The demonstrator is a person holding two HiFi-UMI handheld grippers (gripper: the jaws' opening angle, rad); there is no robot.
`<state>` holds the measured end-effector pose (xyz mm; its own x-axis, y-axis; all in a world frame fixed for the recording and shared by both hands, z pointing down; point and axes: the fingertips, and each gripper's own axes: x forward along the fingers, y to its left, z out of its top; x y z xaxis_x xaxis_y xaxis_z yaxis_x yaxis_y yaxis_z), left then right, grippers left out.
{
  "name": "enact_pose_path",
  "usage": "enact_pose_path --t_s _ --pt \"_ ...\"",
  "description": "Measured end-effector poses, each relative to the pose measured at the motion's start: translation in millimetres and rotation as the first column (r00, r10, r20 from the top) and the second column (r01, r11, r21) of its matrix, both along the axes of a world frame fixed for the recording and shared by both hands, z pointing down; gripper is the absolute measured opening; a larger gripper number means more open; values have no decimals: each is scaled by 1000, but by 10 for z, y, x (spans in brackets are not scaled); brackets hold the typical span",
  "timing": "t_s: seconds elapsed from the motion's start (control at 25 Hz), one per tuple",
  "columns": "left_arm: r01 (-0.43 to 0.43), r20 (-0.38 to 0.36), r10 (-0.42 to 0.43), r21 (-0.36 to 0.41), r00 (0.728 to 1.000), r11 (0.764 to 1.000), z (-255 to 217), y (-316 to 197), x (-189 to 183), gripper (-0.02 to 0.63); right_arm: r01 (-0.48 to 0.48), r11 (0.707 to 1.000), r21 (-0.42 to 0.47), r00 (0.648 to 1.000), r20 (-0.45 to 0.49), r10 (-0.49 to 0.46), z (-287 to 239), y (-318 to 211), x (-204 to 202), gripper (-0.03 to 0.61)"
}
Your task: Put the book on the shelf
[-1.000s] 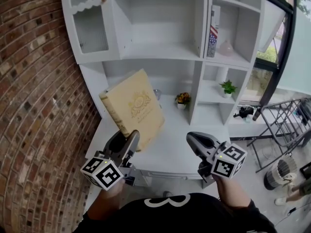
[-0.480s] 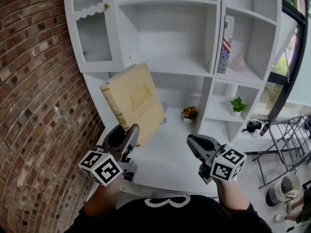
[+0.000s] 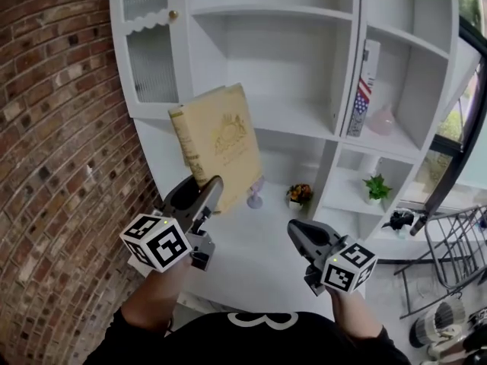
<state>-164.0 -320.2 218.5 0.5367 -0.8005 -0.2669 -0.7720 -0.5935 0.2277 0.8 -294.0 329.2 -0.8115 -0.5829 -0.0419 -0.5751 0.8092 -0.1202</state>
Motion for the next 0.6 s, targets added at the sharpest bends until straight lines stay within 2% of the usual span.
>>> enact_pose_path --t_s 0.32,0.6 --pt "66 56 -71 90 996 994 -389 -318 100 184 32 996 83 999 -43 -28 -159 -96 59 11" --pt "95 64 -103 114 993 989 -593 -534 130 179 46 993 107 997 -71 -39 -167 -137 79 11"
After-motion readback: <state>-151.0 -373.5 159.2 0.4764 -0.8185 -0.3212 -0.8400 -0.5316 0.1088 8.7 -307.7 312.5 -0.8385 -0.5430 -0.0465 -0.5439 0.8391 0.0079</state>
